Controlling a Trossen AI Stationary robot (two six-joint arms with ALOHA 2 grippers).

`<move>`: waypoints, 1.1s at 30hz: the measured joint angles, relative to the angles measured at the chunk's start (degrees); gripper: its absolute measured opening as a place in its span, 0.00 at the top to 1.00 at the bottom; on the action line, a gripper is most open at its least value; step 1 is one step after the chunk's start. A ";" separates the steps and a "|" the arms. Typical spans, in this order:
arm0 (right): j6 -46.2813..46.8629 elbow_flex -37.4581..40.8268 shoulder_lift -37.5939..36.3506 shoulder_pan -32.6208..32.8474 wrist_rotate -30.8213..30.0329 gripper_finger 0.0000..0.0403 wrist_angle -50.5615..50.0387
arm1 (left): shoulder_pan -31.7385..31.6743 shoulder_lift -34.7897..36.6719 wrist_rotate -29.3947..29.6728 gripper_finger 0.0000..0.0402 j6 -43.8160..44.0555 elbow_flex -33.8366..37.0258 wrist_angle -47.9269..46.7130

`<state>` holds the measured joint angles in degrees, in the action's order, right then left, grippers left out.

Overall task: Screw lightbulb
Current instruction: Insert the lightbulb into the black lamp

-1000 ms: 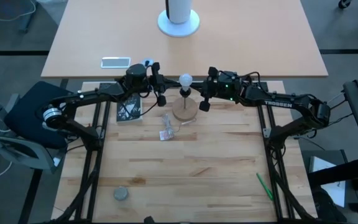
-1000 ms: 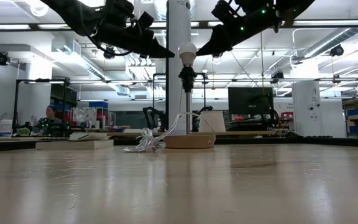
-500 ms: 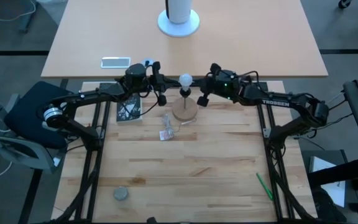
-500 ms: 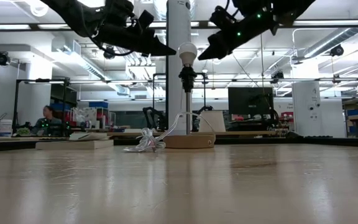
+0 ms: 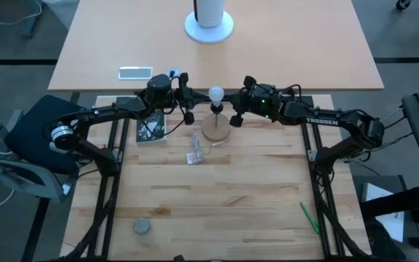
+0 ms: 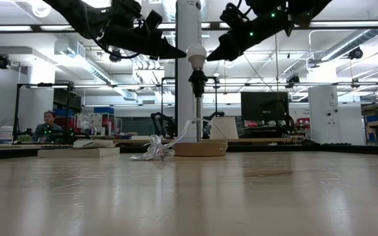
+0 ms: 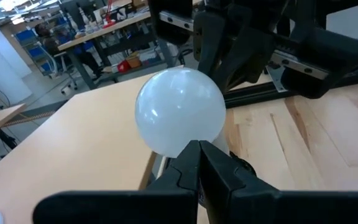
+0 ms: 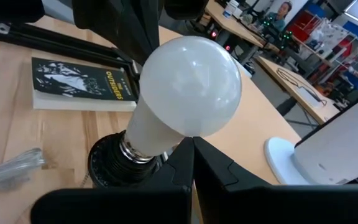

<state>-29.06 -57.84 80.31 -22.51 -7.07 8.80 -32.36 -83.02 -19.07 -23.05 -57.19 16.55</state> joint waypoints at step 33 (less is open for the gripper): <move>0.00 0.00 -0.95 -0.22 -1.88 1.00 -3.70 | 0.02 0.09 2.28 1.00 -2.02 0.02 -2.64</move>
<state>-29.06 -57.84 79.36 -22.72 -8.95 5.10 -32.34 -82.94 -16.79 -25.07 -57.17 13.91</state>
